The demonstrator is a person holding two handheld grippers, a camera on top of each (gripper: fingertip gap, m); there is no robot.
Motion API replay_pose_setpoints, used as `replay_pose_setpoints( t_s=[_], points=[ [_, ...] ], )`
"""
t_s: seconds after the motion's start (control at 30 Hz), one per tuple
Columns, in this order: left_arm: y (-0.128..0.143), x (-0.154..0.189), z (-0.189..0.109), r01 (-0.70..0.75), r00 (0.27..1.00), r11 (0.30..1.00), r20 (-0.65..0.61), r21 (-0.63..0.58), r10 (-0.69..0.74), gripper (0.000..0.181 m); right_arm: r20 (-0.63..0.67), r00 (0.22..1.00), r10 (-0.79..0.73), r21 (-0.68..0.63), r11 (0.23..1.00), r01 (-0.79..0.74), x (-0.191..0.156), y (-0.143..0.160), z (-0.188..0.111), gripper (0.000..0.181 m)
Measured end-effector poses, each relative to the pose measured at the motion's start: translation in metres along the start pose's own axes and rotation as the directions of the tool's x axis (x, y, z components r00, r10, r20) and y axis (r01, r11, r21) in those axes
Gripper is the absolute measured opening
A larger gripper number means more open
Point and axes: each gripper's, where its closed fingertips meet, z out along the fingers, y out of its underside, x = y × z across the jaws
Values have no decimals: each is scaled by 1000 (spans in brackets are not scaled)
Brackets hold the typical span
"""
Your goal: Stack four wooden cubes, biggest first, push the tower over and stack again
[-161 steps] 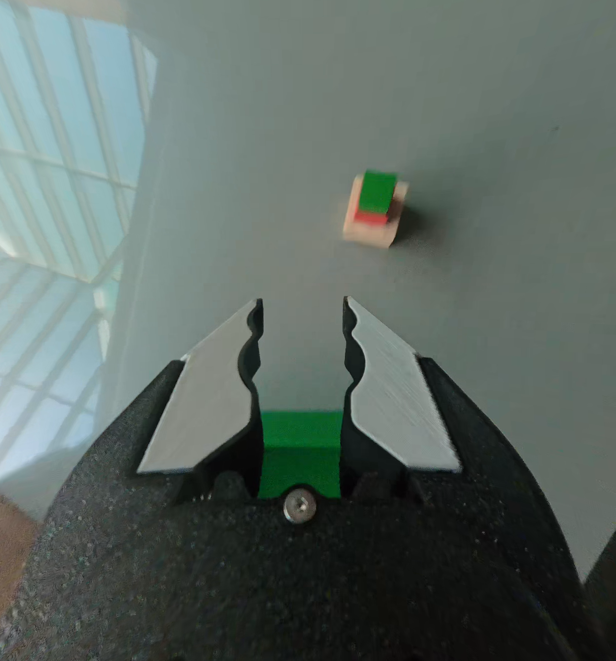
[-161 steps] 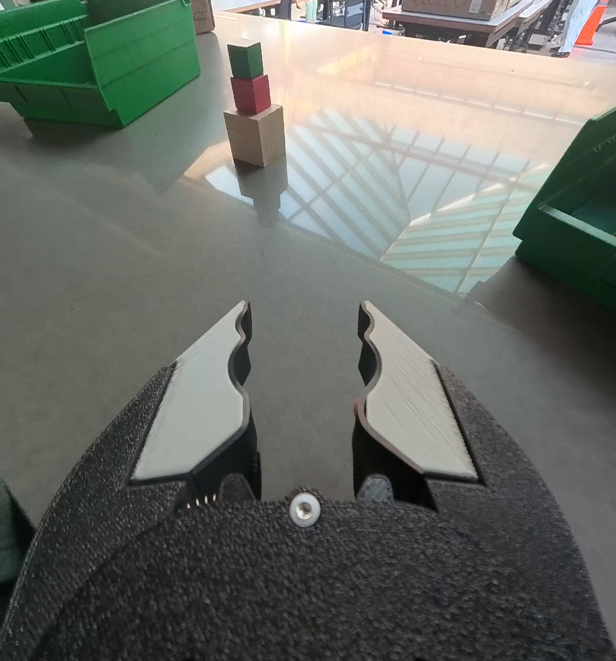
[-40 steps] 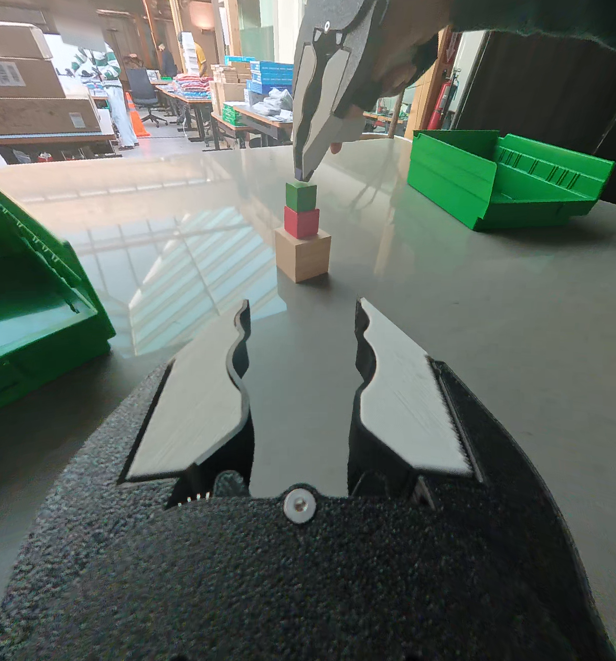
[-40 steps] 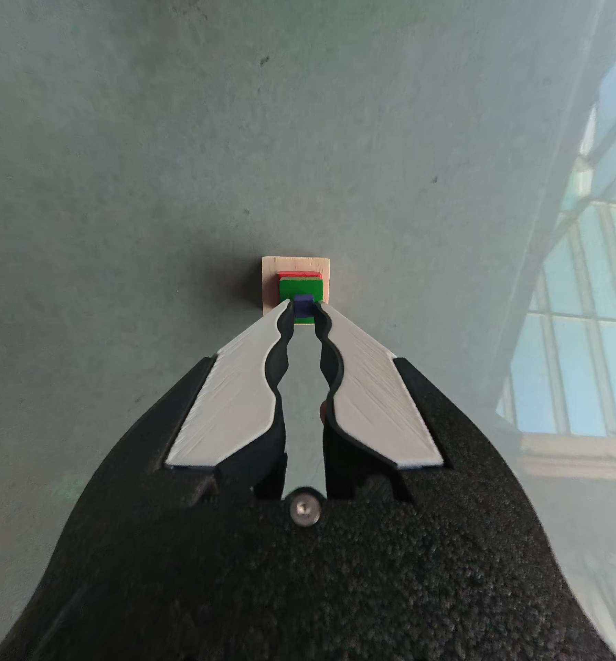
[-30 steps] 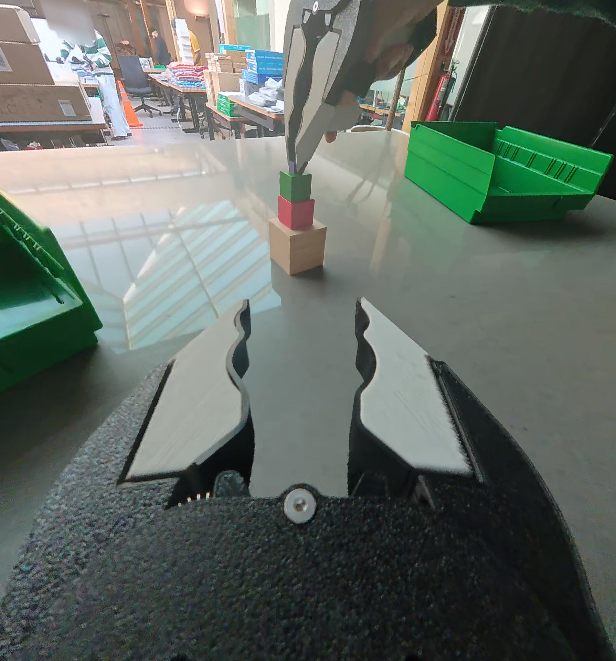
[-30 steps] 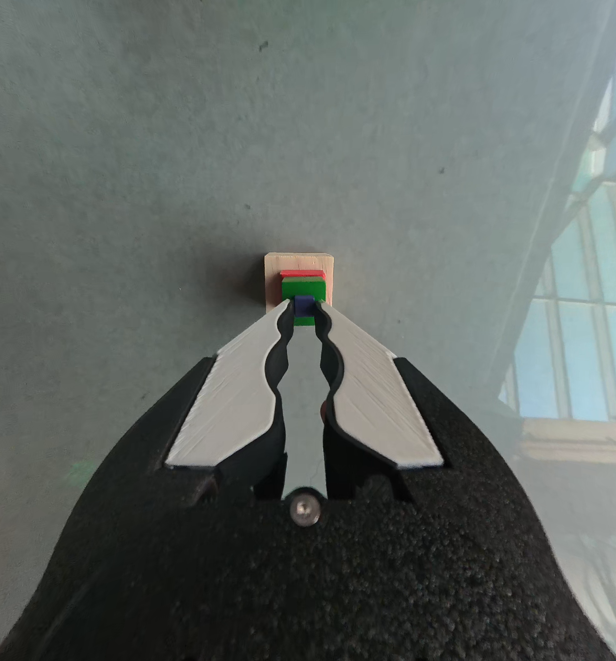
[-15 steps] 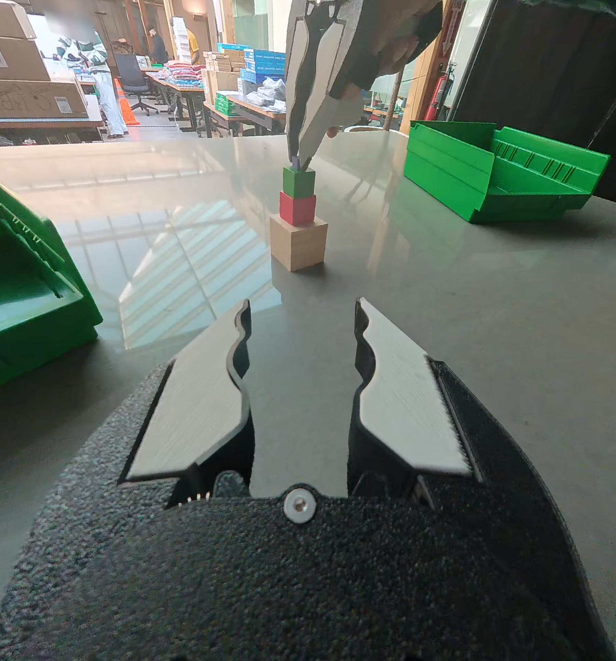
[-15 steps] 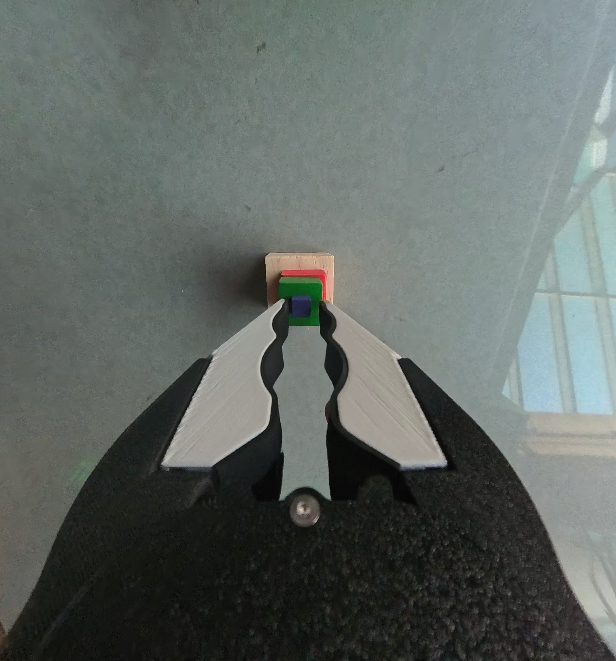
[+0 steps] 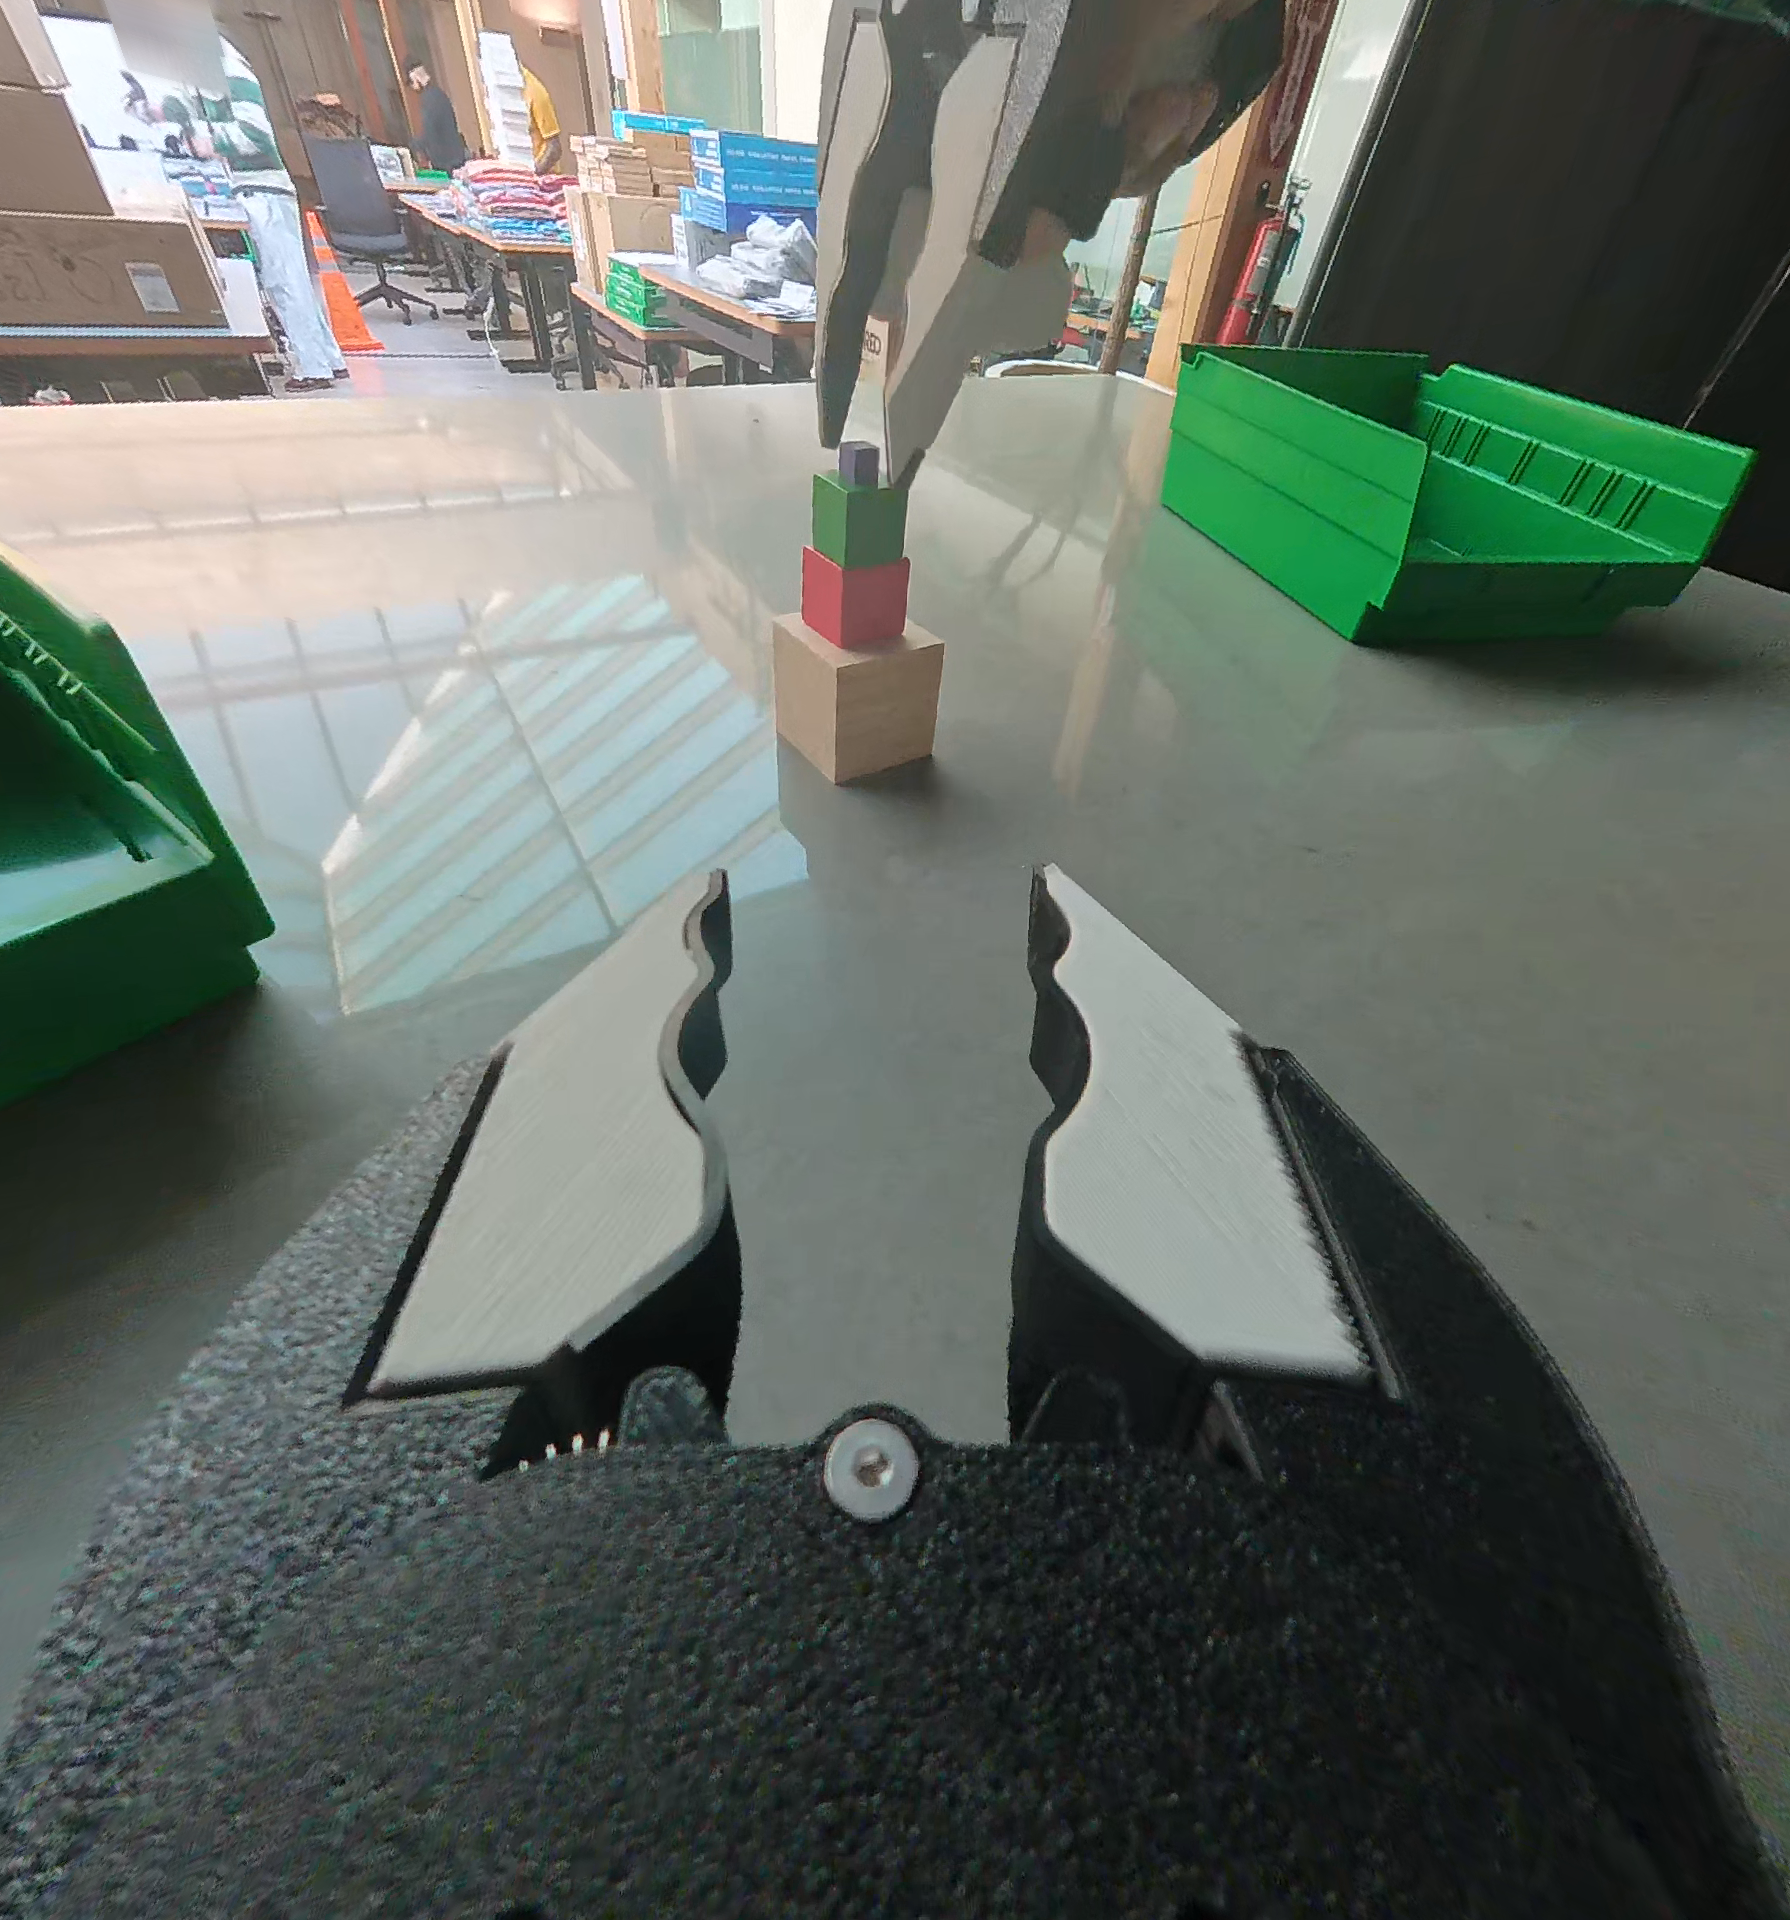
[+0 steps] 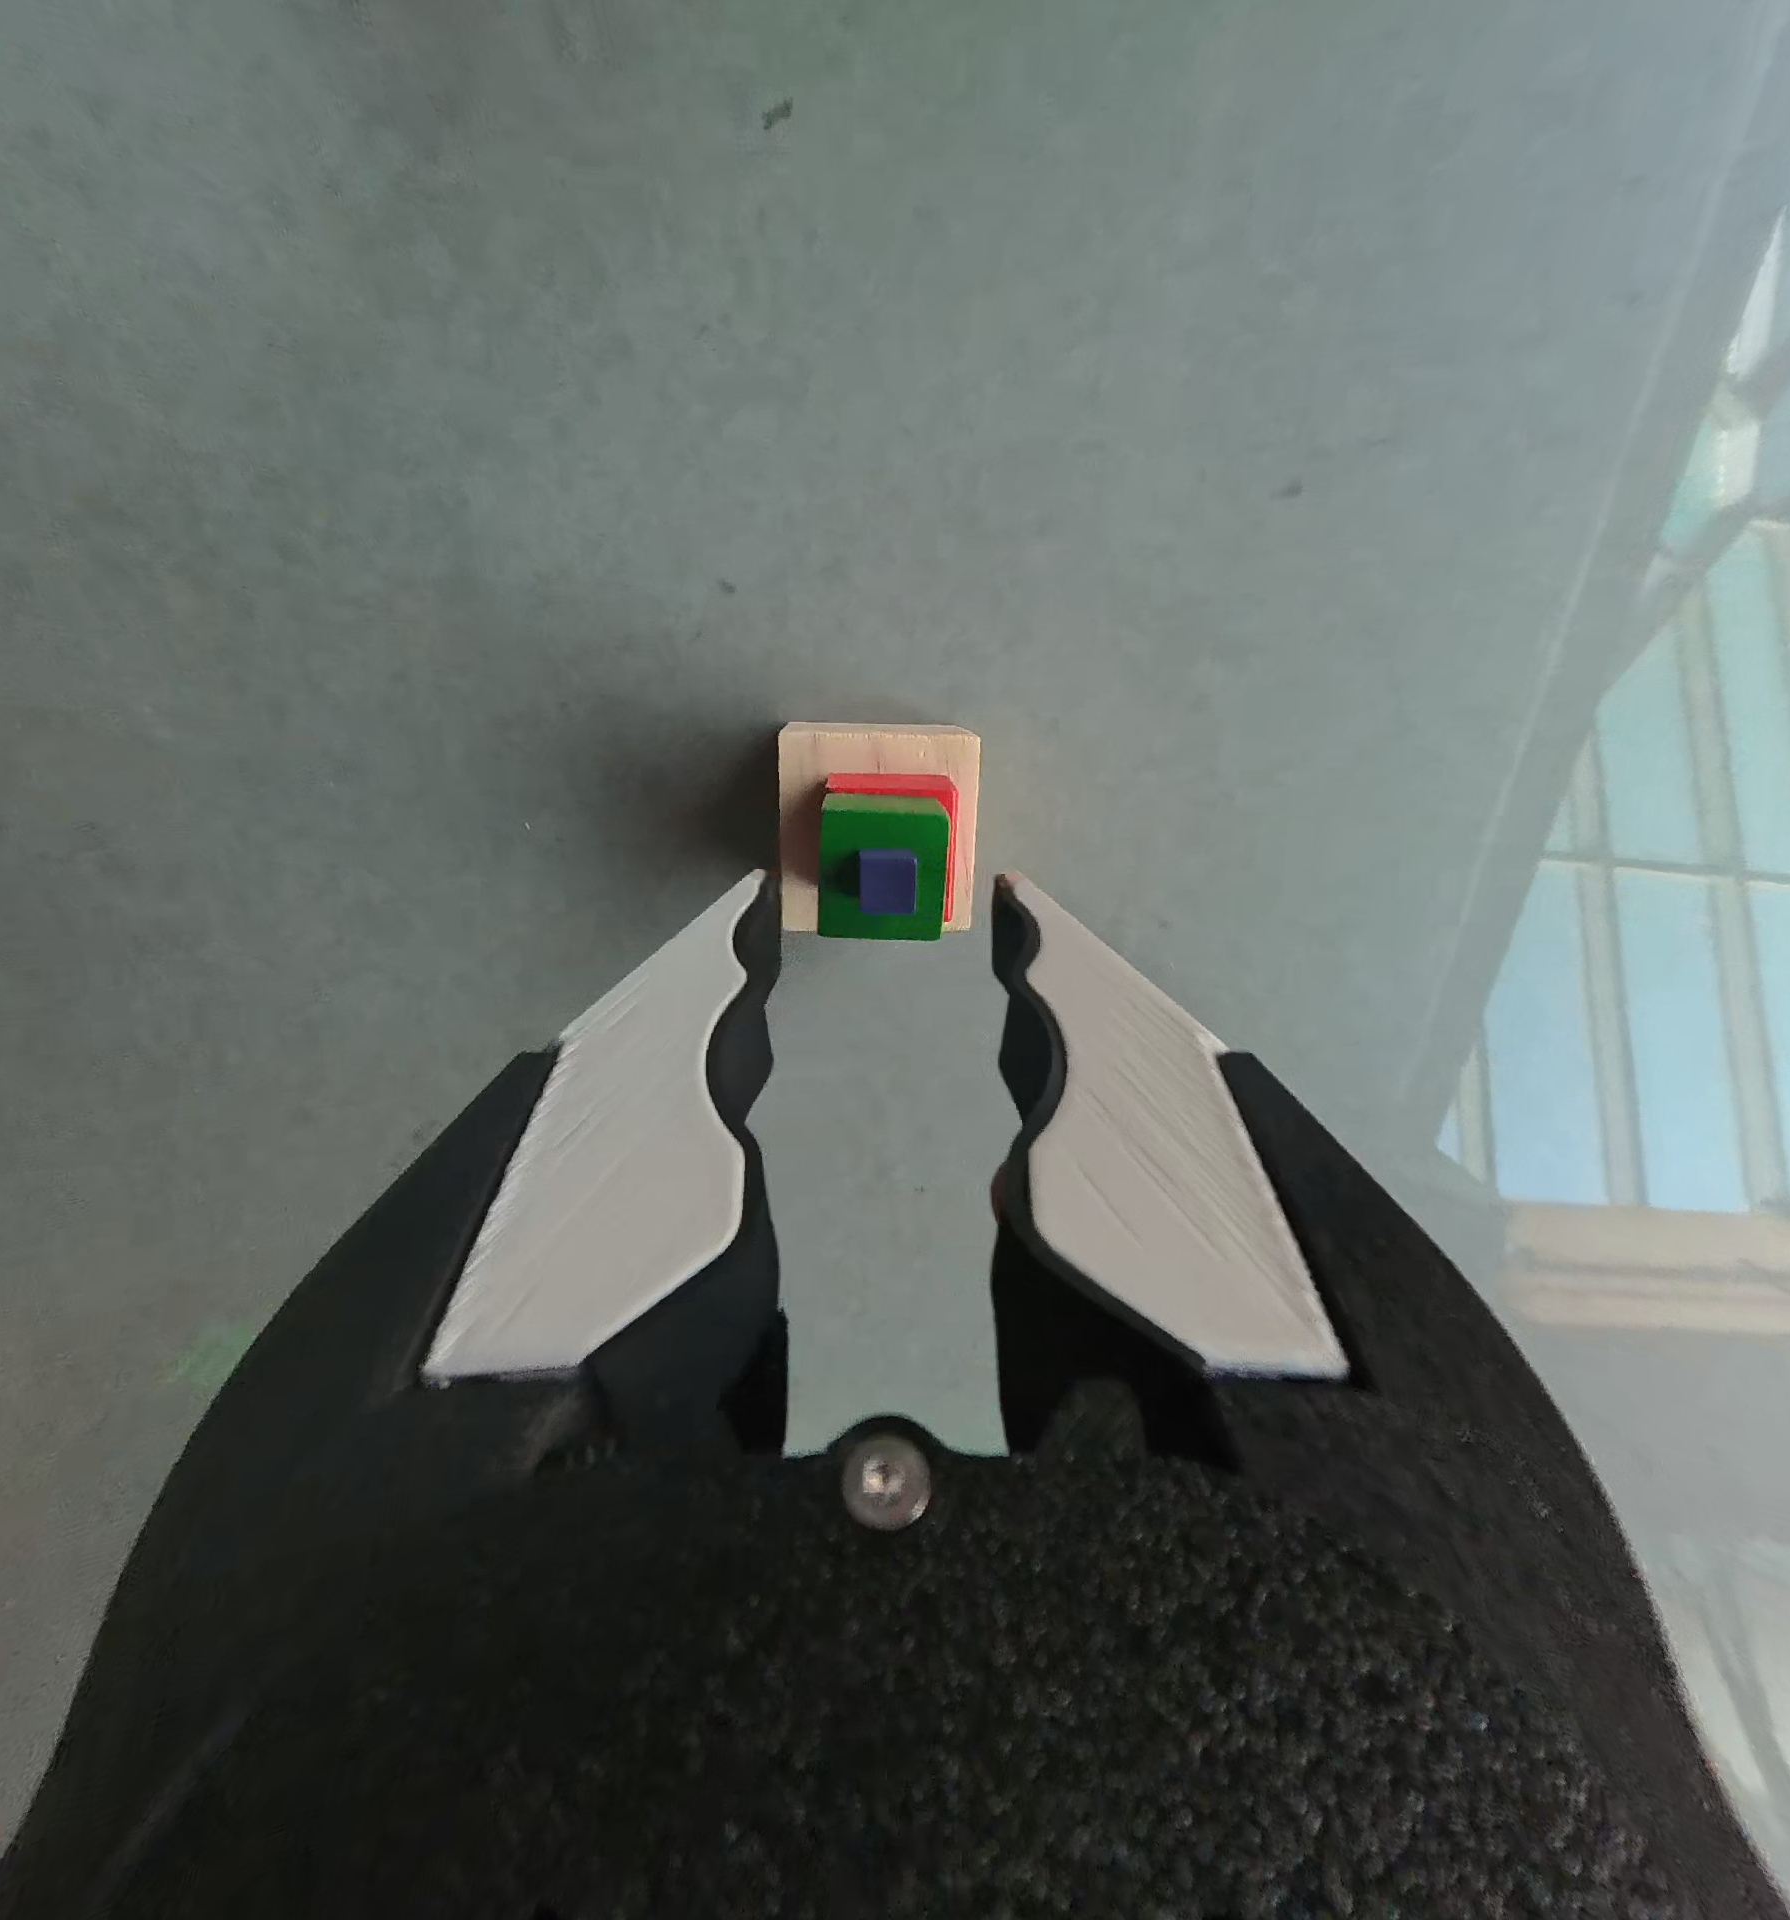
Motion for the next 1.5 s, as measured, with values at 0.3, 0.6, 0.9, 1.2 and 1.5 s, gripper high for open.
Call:
replay_pose_setpoints(
  t_s=[0.3,0.6,0.9,1.2,1.5],
  points=[
    [0,-2,-1,5,1000,1000,2,0,-5,56,2,1000,-30,-18,999,30,0,2,6,26],
    [1,-2,-1,3,1000,1000,0,-3,-3,56,-3,999,-49,-32,998,49,1,4,5,25],
    [1,-2,-1,4,1000,1000,-1,-4,-4,56,-6,998,-61,-36,998,61,2,4,6,26],
    [2,-6,-3,14,1000,1000,11,-11,-13,56,-147,987,68,339,941,-14,-9,-13,-46,51],
    [-5,-18,0,26,999,999,25,-25,-25,56,-252,752,609,799,569,-193,-94,76,-65,76]
  ],
)
